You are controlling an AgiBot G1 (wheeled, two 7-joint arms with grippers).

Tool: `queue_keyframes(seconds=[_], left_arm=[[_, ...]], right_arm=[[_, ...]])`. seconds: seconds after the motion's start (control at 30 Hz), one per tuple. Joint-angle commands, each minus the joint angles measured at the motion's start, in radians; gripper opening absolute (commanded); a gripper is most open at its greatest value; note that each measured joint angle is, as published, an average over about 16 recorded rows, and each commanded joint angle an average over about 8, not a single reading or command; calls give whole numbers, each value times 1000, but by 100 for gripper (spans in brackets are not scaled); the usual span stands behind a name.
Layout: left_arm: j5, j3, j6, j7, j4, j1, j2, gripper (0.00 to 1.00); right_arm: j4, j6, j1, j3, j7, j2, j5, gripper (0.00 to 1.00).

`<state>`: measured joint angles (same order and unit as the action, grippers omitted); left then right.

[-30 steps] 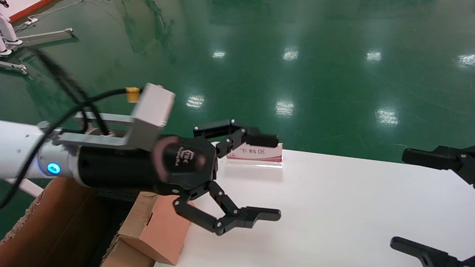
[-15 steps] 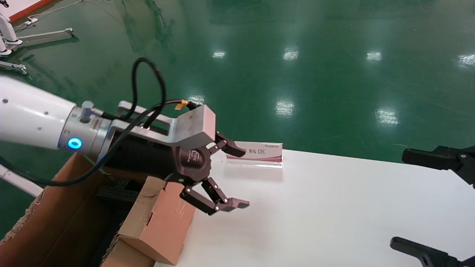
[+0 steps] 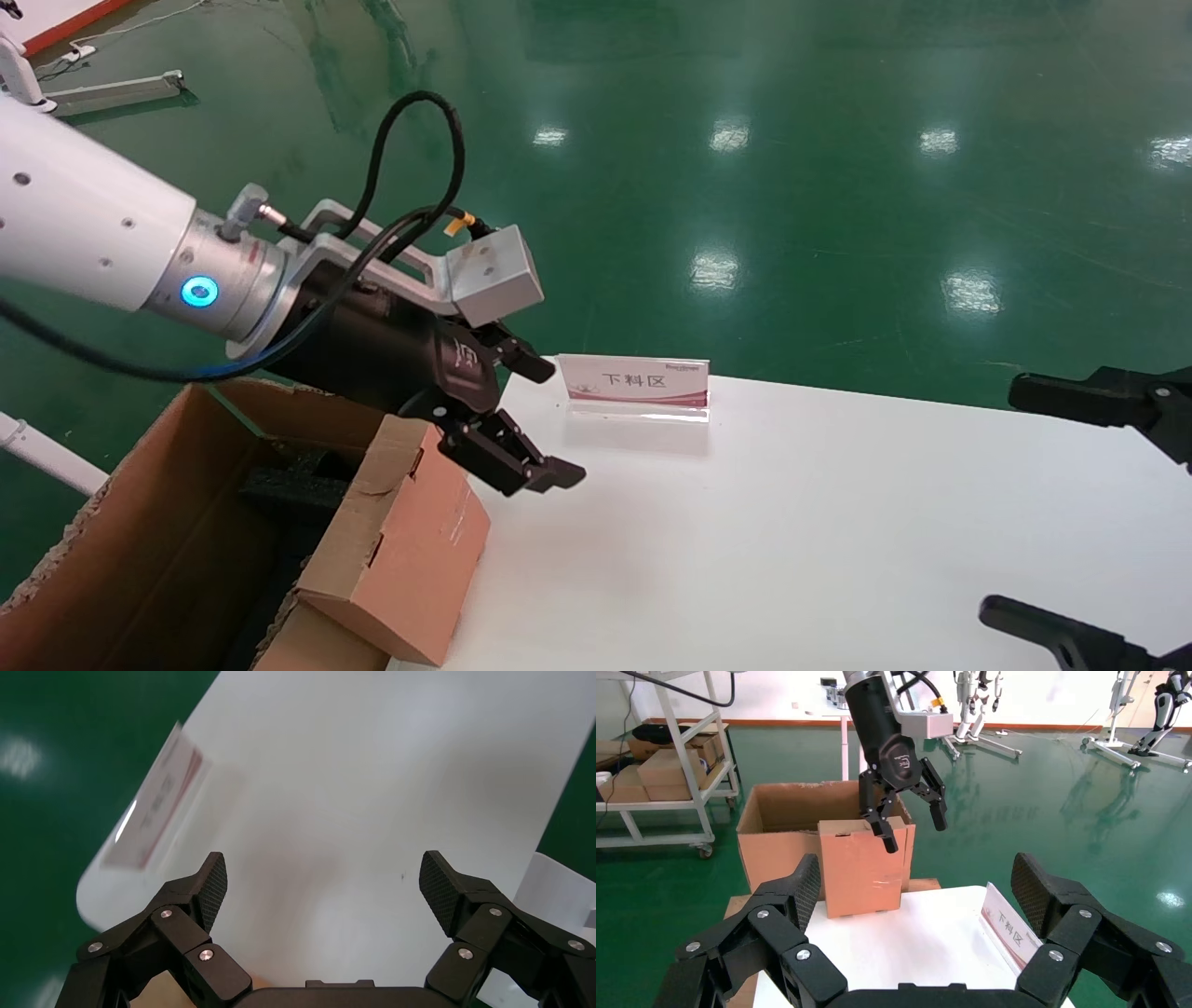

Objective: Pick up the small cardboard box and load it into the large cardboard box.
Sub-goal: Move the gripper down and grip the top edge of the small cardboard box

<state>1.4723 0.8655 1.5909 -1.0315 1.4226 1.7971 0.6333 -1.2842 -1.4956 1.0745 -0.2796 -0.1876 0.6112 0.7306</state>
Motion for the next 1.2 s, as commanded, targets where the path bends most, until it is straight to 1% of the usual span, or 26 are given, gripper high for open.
queue_keyframes(seconds=[0.03, 0.17, 0.37, 0.67, 0.97, 1.2], left_arm=[[17, 46, 5, -51, -11, 36, 9, 100], [49, 157, 14, -129, -19, 111, 34, 100], [73, 307, 25, -216, -26, 214, 60, 100], [52, 506, 41, -317, -26, 353, 88, 100], [10, 652, 52, -407, -20, 456, 93, 100], [-10, 740, 59, -466, -16, 507, 67, 100]], right_arm=[[0, 0, 0, 0, 0, 0, 0, 100], [0, 0, 0, 0, 0, 0, 0, 100], [0, 0, 0, 0, 0, 0, 0, 100], [0, 0, 0, 0, 0, 0, 0, 100], [0, 0, 0, 0, 0, 0, 0, 100], [0, 0, 0, 0, 0, 0, 0, 100]])
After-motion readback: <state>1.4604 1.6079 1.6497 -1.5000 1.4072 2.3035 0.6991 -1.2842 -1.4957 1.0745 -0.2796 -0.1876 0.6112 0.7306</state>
